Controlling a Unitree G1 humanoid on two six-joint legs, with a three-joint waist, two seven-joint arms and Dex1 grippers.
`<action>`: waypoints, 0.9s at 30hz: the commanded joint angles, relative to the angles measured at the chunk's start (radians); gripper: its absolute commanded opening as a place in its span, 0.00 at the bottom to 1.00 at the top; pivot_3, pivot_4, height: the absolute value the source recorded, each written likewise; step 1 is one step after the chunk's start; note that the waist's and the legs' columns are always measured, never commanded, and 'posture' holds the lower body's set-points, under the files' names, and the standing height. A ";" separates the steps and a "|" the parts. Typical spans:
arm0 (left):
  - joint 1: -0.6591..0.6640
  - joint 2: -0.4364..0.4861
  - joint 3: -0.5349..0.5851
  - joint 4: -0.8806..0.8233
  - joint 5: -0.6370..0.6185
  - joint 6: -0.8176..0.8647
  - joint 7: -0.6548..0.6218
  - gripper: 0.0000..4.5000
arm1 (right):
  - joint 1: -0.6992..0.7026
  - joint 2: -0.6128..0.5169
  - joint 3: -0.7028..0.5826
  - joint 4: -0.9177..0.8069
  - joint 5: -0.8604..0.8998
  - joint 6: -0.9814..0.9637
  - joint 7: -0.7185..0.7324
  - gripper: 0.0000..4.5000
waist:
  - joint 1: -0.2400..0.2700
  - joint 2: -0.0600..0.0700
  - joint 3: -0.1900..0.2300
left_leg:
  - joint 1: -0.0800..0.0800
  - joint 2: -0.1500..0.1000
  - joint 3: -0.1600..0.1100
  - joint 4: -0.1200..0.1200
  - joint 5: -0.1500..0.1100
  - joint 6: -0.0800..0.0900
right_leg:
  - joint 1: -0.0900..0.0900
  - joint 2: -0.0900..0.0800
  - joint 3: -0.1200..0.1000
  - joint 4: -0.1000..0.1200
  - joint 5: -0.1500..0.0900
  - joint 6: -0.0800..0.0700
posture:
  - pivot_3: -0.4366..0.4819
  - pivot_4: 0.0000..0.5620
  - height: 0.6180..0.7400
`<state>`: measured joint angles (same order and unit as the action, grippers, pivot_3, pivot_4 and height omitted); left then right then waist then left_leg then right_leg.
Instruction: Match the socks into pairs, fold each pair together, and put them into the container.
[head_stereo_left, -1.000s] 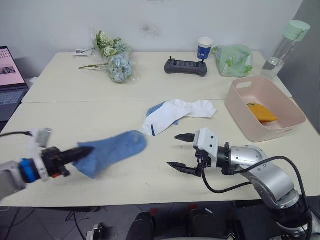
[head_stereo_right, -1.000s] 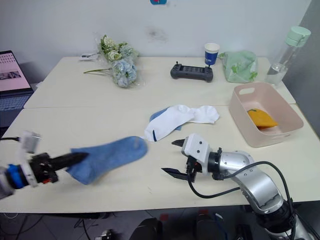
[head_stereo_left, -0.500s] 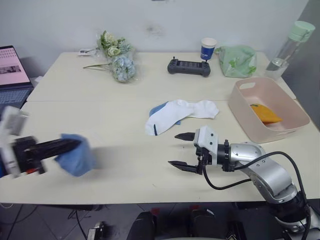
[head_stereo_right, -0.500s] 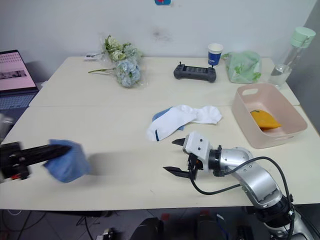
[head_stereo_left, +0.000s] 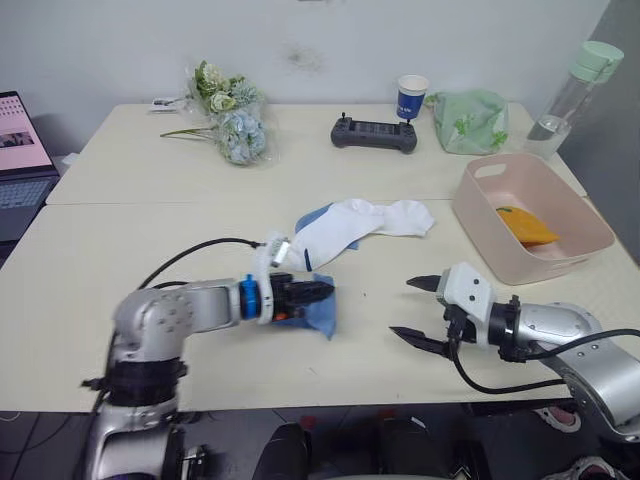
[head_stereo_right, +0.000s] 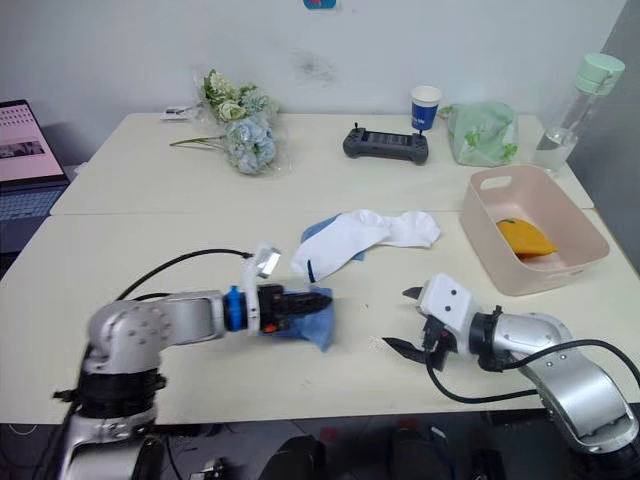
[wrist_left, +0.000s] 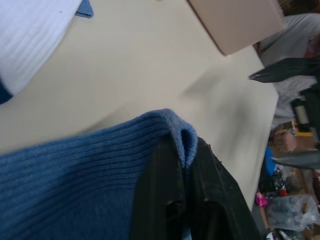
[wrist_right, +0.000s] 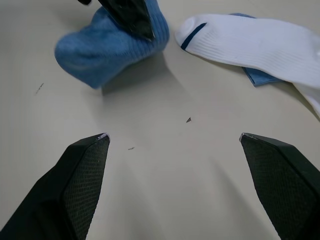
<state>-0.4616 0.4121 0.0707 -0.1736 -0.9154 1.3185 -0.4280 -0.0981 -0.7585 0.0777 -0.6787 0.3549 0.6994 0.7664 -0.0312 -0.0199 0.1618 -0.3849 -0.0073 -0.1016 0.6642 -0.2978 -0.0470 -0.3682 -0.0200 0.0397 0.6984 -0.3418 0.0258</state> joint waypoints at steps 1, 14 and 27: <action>-0.038 -0.047 -0.030 -0.016 0.041 -0.034 0.032 0.28 | 0.012 -0.006 -0.038 -0.056 0.022 0.016 -0.017 1.00 | 0.000 0.000 0.000 | 0.000 0.000 0.000 0.000 0.000 0.000 | 0.000 0.000 0.000 0.000 0.000 0.000 | 0.48 0.27 1.00; 0.108 0.362 0.072 -0.106 0.213 -0.342 -0.235 1.00 | 0.003 0.065 -0.011 -0.030 0.003 0.030 -0.126 1.00 | -0.003 0.000 0.000 | 0.002 0.001 0.001 -0.002 0.000 0.000 | -0.001 0.001 0.001 0.000 0.000 0.000 | 0.48 0.27 1.00; 0.142 0.332 -0.067 0.153 0.438 -0.601 -0.367 0.96 | -0.101 0.288 0.169 0.114 -0.101 0.167 -0.331 1.00 | 0.004 0.001 0.001 | 0.000 0.000 0.000 -0.001 0.000 0.000 | -0.001 -0.001 0.000 -0.001 0.000 0.000 | 0.48 0.27 1.00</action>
<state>-0.3010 0.7406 0.0085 -0.0211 -0.4908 0.7339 -0.7787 -0.1884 -0.4671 0.2415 -0.5611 0.2682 0.8599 0.4506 -0.0271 -0.0186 0.1623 -0.3852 -0.0074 -0.1015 0.6628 -0.2976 -0.0473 -0.3701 -0.0207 0.0397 0.6978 -0.3419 0.0259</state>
